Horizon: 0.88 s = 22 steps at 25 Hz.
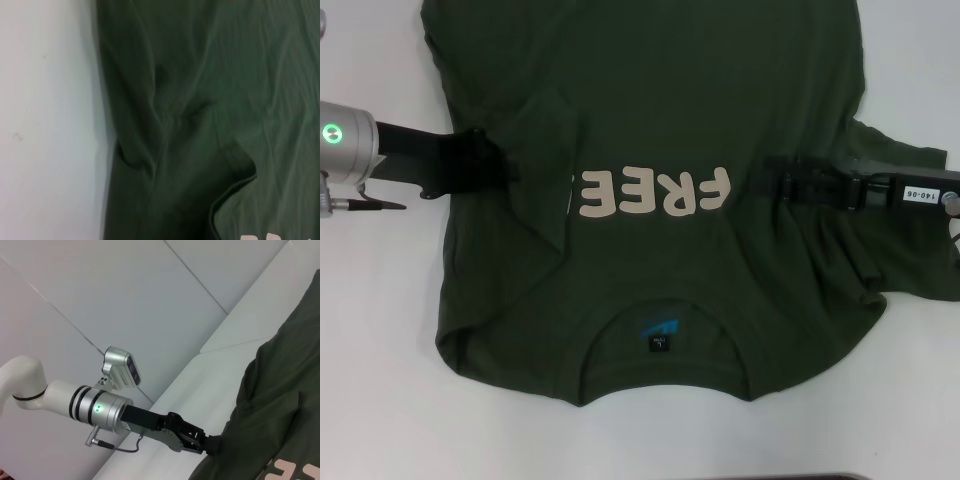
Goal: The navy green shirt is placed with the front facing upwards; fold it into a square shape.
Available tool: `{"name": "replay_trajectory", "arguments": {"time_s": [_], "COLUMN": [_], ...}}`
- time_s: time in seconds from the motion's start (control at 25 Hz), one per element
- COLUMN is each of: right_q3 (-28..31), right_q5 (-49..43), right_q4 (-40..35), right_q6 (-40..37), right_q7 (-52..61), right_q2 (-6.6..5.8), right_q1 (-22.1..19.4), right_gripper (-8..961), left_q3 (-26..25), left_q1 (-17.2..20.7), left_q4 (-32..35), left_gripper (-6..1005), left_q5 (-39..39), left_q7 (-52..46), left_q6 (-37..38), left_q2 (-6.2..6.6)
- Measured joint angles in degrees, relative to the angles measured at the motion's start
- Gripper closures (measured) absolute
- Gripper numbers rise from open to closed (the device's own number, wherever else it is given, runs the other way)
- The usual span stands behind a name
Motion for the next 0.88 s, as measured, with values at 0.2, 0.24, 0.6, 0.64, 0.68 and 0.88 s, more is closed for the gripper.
{"name": "replay_trajectory", "arguments": {"time_s": [0.2, 0.24, 0.6, 0.64, 0.68, 0.88], "right_q3": [0.0, 0.0, 0.0, 0.0, 0.0, 0.0], "right_q5": [0.0, 0.0, 0.0, 0.0, 0.0, 0.0], "right_q4": [0.0, 0.0, 0.0, 0.0, 0.0, 0.0], "right_q6": [0.1, 0.15, 0.45, 0.49, 0.54, 0.69], "right_q7": [0.0, 0.0, 0.44, 0.52, 0.59, 0.64], "right_q2": [0.0, 0.01, -0.06, -0.06, -0.07, -0.1], "right_q1": [0.07, 0.08, 0.03, 0.03, 0.04, 0.17], "right_gripper": [54, 55, 58, 58, 59, 60], "left_q3": [-0.02, -0.03, -0.73, -0.73, -0.7, -0.14], "left_q1": [0.0, -0.01, 0.97, 1.3, 1.59, 1.61], "left_q4": [-0.08, -0.09, -1.0, -1.49, -2.13, -2.76], "left_gripper": [857, 902, 998, 998, 997, 997], "left_q5": [-0.28, -0.29, -6.37, -7.44, -8.38, -9.21], "left_q7": [0.01, 0.01, 2.53, 3.11, 3.59, 4.55], "left_q6": [0.01, 0.02, 7.77, 8.8, 9.59, 9.38], "left_q2": [0.11, 0.11, 0.2, -0.19, -0.86, -2.88]}}
